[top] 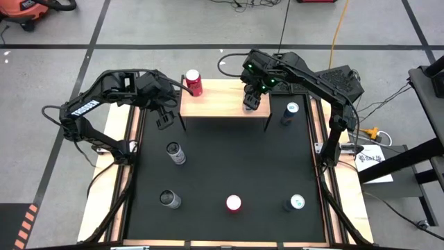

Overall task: Place canned beverage on shelf
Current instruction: Put the top white yellow soda can on the shelf

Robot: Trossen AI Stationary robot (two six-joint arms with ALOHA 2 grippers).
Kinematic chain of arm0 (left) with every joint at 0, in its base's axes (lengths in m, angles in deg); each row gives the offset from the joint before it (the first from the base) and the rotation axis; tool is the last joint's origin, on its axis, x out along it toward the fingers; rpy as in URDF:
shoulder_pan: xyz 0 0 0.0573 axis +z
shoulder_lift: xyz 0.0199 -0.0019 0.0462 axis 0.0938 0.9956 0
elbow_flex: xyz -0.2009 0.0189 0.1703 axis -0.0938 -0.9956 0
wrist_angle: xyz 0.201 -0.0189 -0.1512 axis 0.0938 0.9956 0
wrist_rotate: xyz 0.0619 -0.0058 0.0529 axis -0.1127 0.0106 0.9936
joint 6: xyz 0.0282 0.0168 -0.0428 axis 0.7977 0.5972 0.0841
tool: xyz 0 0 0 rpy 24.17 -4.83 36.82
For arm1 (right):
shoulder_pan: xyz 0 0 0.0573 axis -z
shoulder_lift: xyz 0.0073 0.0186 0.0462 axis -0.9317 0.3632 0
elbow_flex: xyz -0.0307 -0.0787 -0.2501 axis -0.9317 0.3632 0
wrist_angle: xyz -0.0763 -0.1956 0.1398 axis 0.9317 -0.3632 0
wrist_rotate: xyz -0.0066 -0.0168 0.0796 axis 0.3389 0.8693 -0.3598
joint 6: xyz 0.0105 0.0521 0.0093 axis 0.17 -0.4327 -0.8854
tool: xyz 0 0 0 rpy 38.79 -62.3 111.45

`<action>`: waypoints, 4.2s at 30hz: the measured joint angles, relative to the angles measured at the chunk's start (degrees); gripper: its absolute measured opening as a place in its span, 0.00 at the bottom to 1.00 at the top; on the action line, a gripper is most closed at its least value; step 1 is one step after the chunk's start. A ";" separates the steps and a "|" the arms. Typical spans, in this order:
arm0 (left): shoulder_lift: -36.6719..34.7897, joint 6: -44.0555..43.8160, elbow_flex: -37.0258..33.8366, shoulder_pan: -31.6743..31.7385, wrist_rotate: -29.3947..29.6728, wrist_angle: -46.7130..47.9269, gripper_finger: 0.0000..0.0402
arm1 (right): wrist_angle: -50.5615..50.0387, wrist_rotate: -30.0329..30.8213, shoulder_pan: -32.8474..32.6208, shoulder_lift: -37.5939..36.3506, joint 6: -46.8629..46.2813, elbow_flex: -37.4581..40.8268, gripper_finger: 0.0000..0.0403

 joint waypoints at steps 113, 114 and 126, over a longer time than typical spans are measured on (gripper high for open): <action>0.00 -0.26 0.00 0.01 0.02 -0.13 0.93 | 0.56 -1.38 0.31 0.00 -3.02 0.02 0.77; 0.00 -0.26 0.00 0.02 0.02 -0.13 0.93 | 0.58 -1.41 0.52 0.00 -3.02 0.02 0.78; 0.00 -0.26 0.00 0.02 0.02 -0.13 0.93 | -0.56 -1.36 0.90 0.00 -3.02 0.02 0.79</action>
